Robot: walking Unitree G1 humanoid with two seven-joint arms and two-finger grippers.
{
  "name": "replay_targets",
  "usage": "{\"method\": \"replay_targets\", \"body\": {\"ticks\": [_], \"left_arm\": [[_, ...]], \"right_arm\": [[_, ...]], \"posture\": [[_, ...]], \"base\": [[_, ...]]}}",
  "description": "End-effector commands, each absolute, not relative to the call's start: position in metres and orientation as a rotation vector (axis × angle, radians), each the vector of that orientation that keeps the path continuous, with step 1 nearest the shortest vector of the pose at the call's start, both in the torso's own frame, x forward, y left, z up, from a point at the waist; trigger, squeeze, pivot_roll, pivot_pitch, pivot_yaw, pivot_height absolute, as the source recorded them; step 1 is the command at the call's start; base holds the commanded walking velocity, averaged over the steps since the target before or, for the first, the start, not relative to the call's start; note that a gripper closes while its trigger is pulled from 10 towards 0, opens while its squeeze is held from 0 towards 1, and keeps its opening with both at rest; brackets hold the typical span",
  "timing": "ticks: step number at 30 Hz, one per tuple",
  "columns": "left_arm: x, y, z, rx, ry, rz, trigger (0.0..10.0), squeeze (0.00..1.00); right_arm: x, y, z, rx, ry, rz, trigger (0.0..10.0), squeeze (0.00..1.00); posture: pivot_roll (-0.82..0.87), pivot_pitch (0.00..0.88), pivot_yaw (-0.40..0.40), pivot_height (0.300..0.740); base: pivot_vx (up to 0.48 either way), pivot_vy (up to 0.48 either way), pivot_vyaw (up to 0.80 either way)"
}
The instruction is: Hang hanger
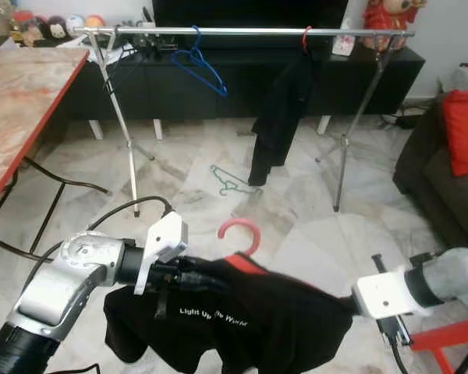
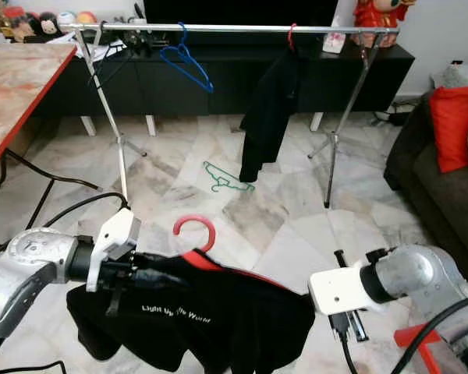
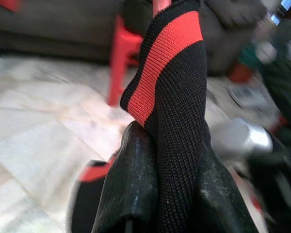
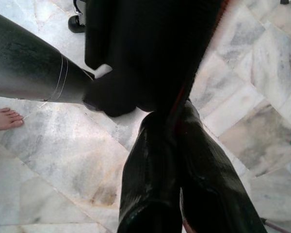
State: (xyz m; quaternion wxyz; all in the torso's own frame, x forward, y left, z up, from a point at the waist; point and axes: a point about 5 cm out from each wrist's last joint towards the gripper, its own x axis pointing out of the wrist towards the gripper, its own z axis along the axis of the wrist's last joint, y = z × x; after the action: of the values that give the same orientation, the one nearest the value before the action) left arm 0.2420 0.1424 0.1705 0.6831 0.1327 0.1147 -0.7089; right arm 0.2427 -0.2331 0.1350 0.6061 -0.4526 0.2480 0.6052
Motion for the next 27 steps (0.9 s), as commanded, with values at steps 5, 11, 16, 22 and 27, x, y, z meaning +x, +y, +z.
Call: {"method": "replay_targets", "body": {"ticks": [5,11,16,22,27], "left_arm": [[0.225,0.136,0.168,0.393,0.299,-1.764,10.0,0.00],[0.223,0.130,0.163,0.430,0.295,-1.780,10.0,0.00],[0.212,0.129,0.158,0.481,0.346,-1.847,10.0,0.00],[0.231,0.127,0.141,0.654,0.367,-1.680,10.0,0.00],[0.246,0.124,0.142,0.658,0.309,-1.565,10.0,0.00]], "right_arm": [[0.251,-0.242,0.138,-1.092,0.598,1.333,0.0,0.00],[0.262,-0.240,0.152,-1.090,0.530,1.289,0.0,0.00],[0.281,-0.243,0.160,-1.213,0.464,1.192,0.0,0.00],[0.292,-0.232,0.177,-1.173,0.361,1.174,0.0,0.00],[0.293,-0.233,0.179,-1.186,0.362,1.182,0.0,0.00]], "posture": [[-0.14,0.082,-0.060,0.740],[-0.14,0.080,-0.060,0.740],[-0.14,0.078,-0.064,0.740],[-0.14,0.077,-0.063,0.740],[-0.14,0.077,-0.063,0.740]], "base": [[0.000,0.000,0.00],[0.000,0.000,0.00],[0.000,0.000,0.00],[0.000,0.000,0.00],[0.000,0.000,0.00]]}}
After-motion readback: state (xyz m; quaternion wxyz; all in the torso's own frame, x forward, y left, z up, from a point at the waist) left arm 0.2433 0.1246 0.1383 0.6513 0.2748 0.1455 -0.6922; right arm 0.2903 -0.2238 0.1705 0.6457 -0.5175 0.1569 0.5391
